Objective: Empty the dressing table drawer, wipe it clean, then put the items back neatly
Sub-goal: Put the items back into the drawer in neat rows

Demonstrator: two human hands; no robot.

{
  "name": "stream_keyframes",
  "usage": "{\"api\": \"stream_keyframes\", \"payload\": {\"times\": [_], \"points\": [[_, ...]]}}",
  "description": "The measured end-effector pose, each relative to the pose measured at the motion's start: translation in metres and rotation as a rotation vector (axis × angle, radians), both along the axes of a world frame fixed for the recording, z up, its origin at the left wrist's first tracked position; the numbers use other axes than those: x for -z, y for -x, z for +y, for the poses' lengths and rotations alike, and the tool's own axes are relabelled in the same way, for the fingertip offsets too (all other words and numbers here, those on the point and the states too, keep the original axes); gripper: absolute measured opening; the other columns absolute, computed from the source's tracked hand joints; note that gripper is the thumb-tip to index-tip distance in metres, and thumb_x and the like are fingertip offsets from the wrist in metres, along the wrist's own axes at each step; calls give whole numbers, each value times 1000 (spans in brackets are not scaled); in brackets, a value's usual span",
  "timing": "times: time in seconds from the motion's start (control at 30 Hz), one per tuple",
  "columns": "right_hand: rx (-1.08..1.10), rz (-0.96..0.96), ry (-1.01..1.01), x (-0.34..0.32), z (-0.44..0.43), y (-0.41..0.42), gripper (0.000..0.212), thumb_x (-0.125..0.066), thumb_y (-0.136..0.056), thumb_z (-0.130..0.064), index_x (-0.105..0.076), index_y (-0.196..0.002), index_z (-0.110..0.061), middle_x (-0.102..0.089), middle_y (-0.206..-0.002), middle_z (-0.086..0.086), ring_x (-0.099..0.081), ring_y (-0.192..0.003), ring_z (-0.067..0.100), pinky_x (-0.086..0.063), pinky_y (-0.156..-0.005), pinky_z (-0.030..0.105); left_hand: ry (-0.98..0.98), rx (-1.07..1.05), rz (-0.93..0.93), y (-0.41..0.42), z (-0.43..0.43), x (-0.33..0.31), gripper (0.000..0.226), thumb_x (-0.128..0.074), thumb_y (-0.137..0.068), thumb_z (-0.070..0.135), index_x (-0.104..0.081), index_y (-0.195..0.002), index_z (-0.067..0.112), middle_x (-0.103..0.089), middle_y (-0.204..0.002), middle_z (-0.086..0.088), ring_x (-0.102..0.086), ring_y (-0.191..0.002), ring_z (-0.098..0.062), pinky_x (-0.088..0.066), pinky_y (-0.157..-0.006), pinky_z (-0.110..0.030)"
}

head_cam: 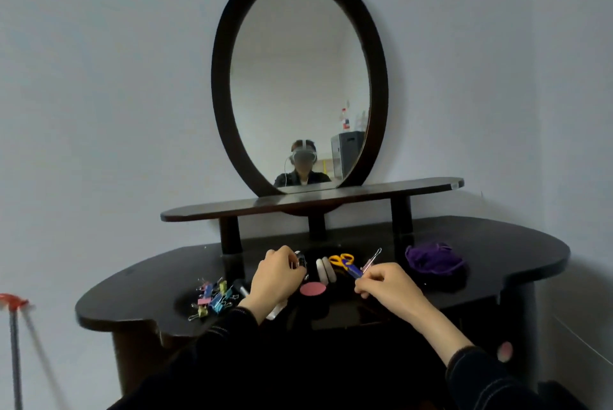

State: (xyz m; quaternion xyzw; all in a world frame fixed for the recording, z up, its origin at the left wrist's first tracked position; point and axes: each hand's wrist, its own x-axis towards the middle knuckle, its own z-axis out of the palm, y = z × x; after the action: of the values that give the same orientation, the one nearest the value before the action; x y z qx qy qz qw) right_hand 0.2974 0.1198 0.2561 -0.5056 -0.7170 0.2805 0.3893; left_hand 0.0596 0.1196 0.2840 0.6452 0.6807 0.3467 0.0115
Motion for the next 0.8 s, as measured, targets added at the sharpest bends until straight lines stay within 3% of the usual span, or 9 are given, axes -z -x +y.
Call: {"api": "stream_keyframes", "payload": {"times": [0.17,0.3,0.4,0.5,0.57,0.63,0.67,0.8], "points": [[-58,230,64,4,7,-6,22,-67,-92,-25,-79,-75,-19,-75,-74,2,-59,-55,-1,-47,-64,25,257,-86,4,-6,42,-10,54,-66,-83,41,-46,-124,12,-54,-123,-11,-59,-109,-31,-50,-87,-36],[-78,288,82,3,10,-9,22,-66,-94,-23,-79,-77,-18,-75,-74,3,-58,-53,-1,-47,-58,18,341,-151,56,-10,58,-2,54,-64,-83,31,-45,-129,9,-62,-124,-12,-62,-113,-30,-52,-89,-35],[-3,305,22,6,13,-9,16,-65,-93,-20,-77,-82,-18,-73,-76,1,-58,-56,3,-47,-59,20,322,-194,65,-11,59,2,56,-64,-82,34,-45,-128,8,-60,-127,-13,-60,-115,-31,-50,-91,-34],[110,55,-84,8,14,-2,8,-62,-97,-29,-66,-103,-30,-69,-94,-11,-62,-79,0,-46,-63,17,344,-184,-50,-7,59,1,57,-66,-83,35,-44,-126,4,-62,-120,-12,-62,-110,-27,-49,-85,-31],[140,-161,-158,7,14,5,19,-59,-99,-36,-56,-118,-36,-66,-105,-16,-61,-86,0,-43,-63,17,360,-143,-152,-2,59,-2,43,-66,-85,29,-52,-114,1,-65,-105,-9,-65,-101,-24,-52,-84,-31],[165,-349,-240,6,17,13,28,-56,-100,-44,-52,-126,-35,-65,-115,-13,-63,-95,7,-47,-70,24,351,-87,-264,2,57,-5,16,-64,-85,20,-59,-85,5,-59,-79,-4,-61,-73,-17,-48,-61,-25],[185,-438,-266,5,19,18,32,-54,-100,-47,-51,-128,-31,-64,-117,-9,-64,-99,12,-47,-74,28,348,-70,-326,4,56,-7,17,-62,-86,18,-56,-73,8,-53,-70,-2,-52,-61,-14,-40,-51,-22],[257,-608,-310,5,32,35,39,-50,-102,-48,-53,-129,-20,-66,-118,2,-66,-105,22,-45,-77,33,360,-6,-513,16,54,-7,18,-53,-85,15,-48,-68,12,-40,-59,-2,-33,-45,-17,-24,-43,-18]]}}
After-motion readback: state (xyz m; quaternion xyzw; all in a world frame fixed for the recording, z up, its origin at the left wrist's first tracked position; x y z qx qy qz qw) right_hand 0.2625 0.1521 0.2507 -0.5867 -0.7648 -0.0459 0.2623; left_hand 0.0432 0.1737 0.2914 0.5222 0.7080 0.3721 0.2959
